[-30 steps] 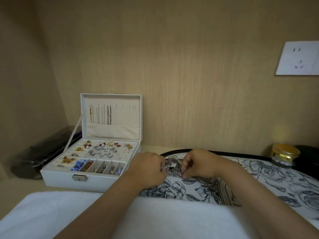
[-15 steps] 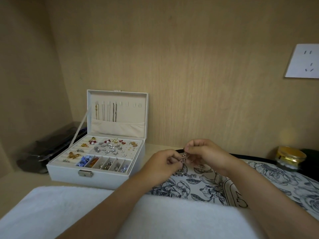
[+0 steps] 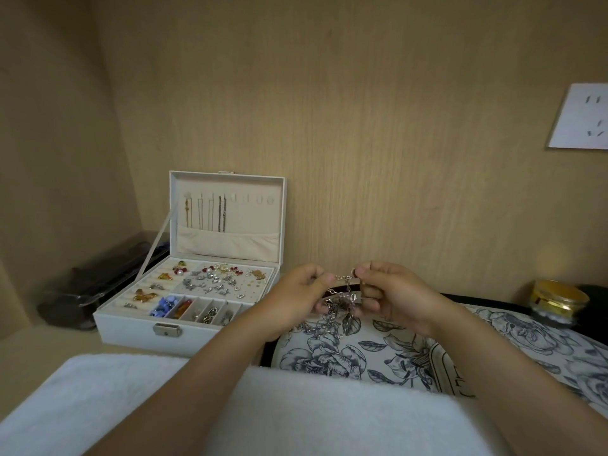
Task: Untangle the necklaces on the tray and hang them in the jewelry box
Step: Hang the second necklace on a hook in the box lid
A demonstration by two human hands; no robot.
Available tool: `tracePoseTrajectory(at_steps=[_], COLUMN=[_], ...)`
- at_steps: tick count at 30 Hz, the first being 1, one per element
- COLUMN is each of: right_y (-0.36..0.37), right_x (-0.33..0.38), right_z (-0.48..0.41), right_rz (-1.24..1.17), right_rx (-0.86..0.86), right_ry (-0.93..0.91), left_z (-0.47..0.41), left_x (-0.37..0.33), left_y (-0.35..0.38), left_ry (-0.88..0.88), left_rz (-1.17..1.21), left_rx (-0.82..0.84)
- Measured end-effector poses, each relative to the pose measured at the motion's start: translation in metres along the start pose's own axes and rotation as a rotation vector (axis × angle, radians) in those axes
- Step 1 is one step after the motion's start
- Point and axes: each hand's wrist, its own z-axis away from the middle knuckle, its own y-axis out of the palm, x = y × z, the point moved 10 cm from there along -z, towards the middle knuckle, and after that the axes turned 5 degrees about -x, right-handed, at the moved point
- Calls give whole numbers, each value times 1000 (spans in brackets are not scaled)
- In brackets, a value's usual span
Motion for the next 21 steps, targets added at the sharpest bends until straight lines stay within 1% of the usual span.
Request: tracePoseTrajectory(at_steps=[2, 4, 5, 6, 8, 10, 12, 14, 16, 17, 18, 19, 21], right_y=[-5, -15, -20, -24, -30, -35, -40, -41, -36, -30, -22, -15, -1], right_x=[-2, -2, 0, 2, 4, 6, 1, -5, -2, 0, 1, 0, -7], right_z=[-1, -3, -3, -3, -3, -4, -3, -2, -2, -2, -2, -2, -1], right_rz=[97, 280, 409, 521, 671, 837, 1023, 1137, 1160, 1151, 1134, 1125, 1137], right_rx=[-13, -64, -96, -124, -162, -164, -120, -76, -103, -125, -138, -139, -134], right_ry=[-3, -29, -50, -65, -83, -97, -45, 11, -41, -85, -124, -145, -146], left_z=[1, 1, -1, -2, -2, 1, 3, 10, 17, 18, 16, 12, 2], left_x=[3, 2, 1, -2, -7, -8, -5, -3, 2, 5, 8, 8, 1], left_y=[-1, -3, -6, -9, -12, -8, 0, 14, 28, 31, 30, 24, 7], left_ry=[-39, -42, -15, 32, 128, 142, 101, 49, -13, -36, -40, -10, 137], left_rz=[86, 95, 37, -70, -286, -323, -266, -226, -191, -188, -198, -248, -495], left_rx=[22, 31, 23, 9, 0, 25, 102, 249, 379, 398, 379, 312, 126])
